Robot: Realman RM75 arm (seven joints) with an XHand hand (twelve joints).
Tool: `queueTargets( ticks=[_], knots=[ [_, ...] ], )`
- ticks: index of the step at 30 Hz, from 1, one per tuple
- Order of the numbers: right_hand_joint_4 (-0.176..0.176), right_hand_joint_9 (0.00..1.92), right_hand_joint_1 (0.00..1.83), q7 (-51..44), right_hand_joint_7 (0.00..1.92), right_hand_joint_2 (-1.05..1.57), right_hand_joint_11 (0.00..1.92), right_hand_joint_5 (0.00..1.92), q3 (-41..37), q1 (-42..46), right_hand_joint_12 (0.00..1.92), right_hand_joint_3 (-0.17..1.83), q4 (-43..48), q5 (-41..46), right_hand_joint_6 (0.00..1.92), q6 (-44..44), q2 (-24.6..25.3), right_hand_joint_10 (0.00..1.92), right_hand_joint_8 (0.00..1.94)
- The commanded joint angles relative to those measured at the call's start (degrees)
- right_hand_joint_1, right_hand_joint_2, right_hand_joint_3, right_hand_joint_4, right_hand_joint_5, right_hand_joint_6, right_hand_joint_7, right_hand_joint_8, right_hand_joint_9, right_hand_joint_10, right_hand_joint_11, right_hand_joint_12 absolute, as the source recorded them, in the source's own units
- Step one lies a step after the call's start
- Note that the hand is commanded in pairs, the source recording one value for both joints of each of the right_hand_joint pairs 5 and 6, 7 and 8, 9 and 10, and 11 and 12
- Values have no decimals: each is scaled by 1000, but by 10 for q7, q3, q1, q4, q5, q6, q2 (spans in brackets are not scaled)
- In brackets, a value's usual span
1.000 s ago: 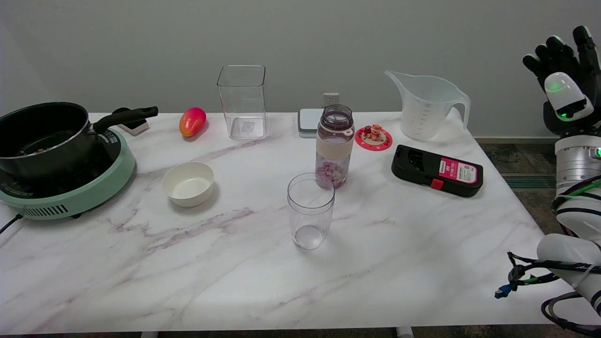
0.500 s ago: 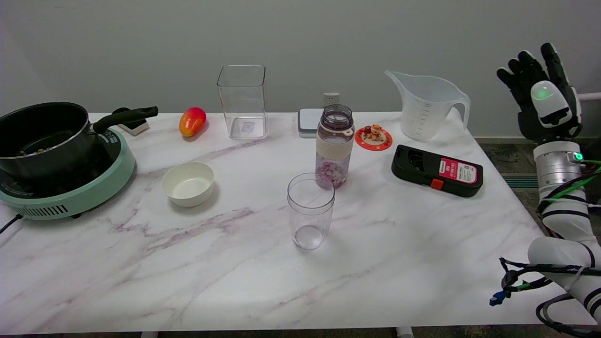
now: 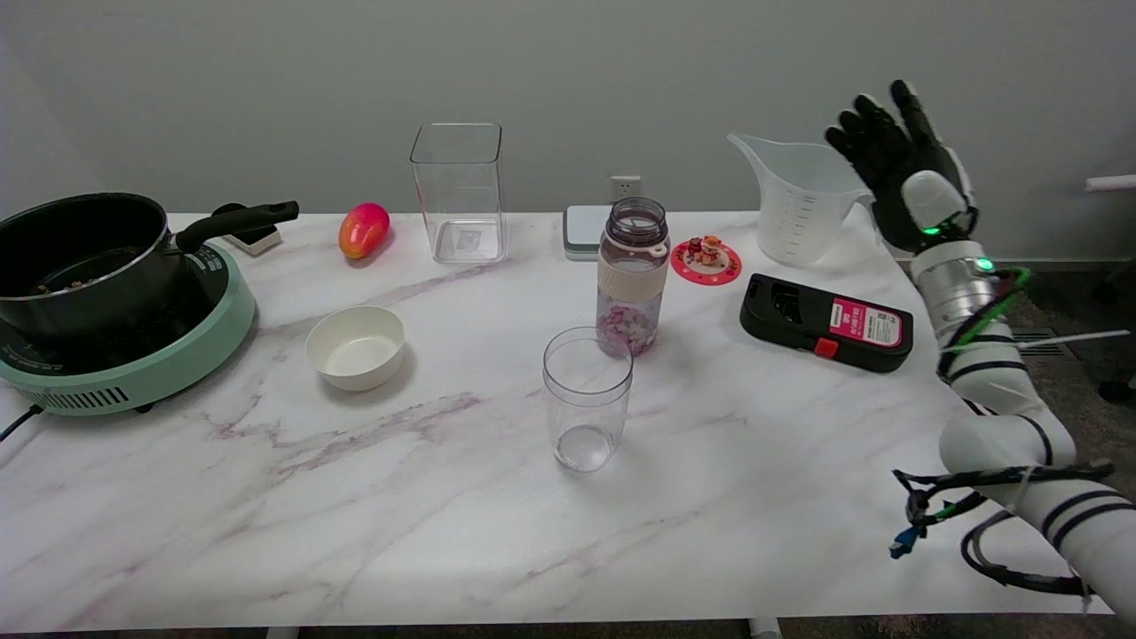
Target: Pick up the bottle.
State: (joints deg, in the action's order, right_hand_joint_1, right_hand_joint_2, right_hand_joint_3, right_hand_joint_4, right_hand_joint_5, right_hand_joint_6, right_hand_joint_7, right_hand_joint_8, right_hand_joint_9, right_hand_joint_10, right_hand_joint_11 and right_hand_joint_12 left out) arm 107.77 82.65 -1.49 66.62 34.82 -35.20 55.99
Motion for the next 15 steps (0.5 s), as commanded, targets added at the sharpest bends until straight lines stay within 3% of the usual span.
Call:
queueTargets(
  ticks=[1, 6, 15],
  knots=[
    [0, 439, 1126, 30, 401, -701, 480, 115, 167, -197, 480, 1044, -114, -173, 115, 16, 44, 439, 401],
    [0, 435, 1135, 35, 399, -696, 446, 168, 175, -212, 446, 1035, -126, -198, 168, 11, 57, 435, 399],
    [0, 454, 1162, 31, 416, -717, 455, 202, 174, -238, 455, 1046, -166, -347, 202, 17, 76, 454, 416]
  ],
)
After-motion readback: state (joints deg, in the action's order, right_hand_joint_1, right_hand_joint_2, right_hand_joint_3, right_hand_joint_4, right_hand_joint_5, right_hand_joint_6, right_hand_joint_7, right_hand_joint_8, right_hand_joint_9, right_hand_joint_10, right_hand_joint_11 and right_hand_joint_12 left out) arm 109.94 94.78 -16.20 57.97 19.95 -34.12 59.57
